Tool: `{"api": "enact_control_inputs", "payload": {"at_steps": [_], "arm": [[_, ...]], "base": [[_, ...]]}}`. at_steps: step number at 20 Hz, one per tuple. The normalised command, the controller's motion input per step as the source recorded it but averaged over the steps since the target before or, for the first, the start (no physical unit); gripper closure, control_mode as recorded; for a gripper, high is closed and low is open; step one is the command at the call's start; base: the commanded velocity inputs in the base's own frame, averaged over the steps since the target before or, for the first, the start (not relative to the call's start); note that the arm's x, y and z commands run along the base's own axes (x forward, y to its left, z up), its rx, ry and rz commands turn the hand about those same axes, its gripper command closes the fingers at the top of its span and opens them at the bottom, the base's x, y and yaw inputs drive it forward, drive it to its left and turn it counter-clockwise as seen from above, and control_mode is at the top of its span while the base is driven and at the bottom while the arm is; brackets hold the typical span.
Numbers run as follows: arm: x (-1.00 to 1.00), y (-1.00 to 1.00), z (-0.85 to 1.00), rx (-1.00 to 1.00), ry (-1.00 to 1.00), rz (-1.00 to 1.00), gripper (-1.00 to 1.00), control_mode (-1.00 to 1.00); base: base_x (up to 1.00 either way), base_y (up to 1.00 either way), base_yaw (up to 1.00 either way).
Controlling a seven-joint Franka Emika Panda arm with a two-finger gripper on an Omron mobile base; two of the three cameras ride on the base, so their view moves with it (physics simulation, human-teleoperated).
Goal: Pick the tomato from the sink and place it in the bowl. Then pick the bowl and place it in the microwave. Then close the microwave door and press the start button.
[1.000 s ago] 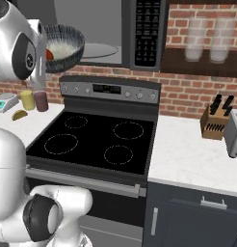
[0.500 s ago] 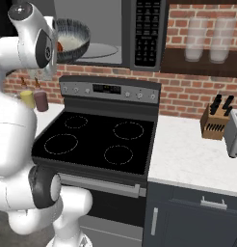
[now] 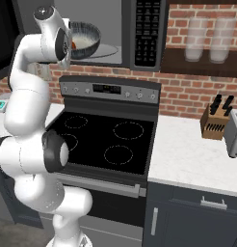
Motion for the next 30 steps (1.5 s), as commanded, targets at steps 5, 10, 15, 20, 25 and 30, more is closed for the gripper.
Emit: {"api": "enact_control_inputs", "payload": {"at_steps": [5,10,15,20,25,30], "arm": [[0.94,0.01,-0.27,-0.03,0.14,-0.05,1.00,-1.00],[0.60,0.12,0.00,-0.02,0.01,0.00,1.00,-1.00],[0.60,0.27,0.00,-0.01,0.03,0.00,1.00,-1.00],[0.29,0.29,-0.15,-0.04,0.01,0.01,-1.00,-1.00],[-0.16,0.02,-0.01,0.00,-0.01,0.00,-1.00,-1.00],[-0.94,-0.02,0.00,0.00,-0.06,0.00,-1.00,-1.00]], "base": [[0.00,0.00,0.00],[0.00,0.00,0.00],[0.00,0.00,0.00],[0.00,0.00,0.00],[0.00,0.00,0.00],[0.00,0.00,0.00]]}}
